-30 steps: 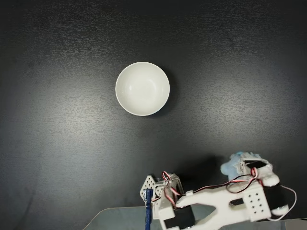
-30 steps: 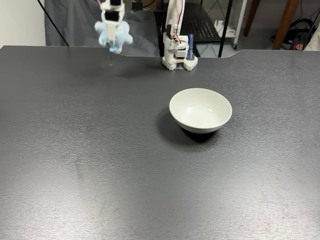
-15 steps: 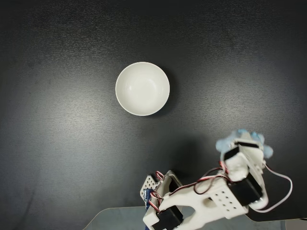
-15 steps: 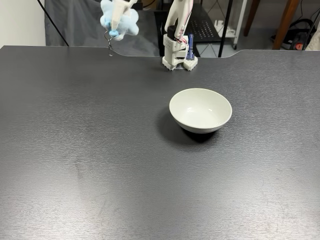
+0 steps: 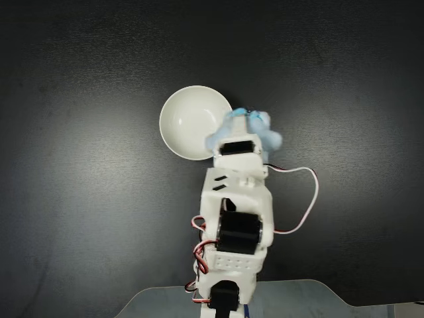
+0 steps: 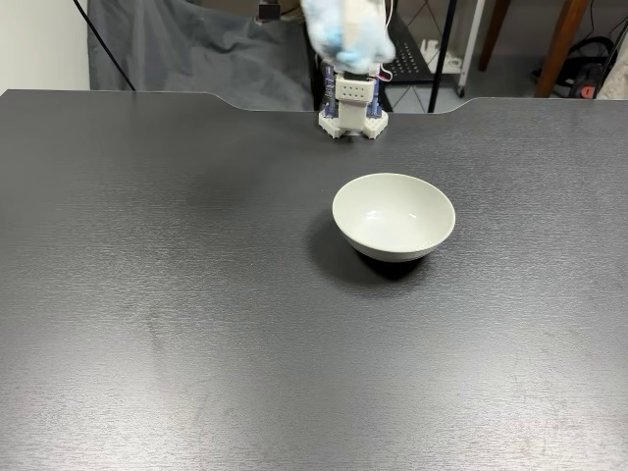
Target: Grasp a skyblue doll and put it in the white bowl.
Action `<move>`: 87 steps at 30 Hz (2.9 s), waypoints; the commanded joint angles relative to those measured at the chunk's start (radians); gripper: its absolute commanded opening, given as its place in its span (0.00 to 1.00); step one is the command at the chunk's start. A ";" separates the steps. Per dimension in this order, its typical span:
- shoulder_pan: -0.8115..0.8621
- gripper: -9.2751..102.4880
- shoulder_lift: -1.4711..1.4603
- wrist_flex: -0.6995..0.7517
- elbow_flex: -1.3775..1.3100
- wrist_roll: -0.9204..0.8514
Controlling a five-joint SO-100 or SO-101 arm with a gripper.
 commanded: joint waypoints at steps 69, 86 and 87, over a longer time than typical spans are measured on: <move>-0.264 0.60 -0.465 -0.230 0.296 0.126; -0.247 0.60 -0.095 -0.222 0.112 0.140; -0.247 0.60 -0.066 -0.219 0.074 0.140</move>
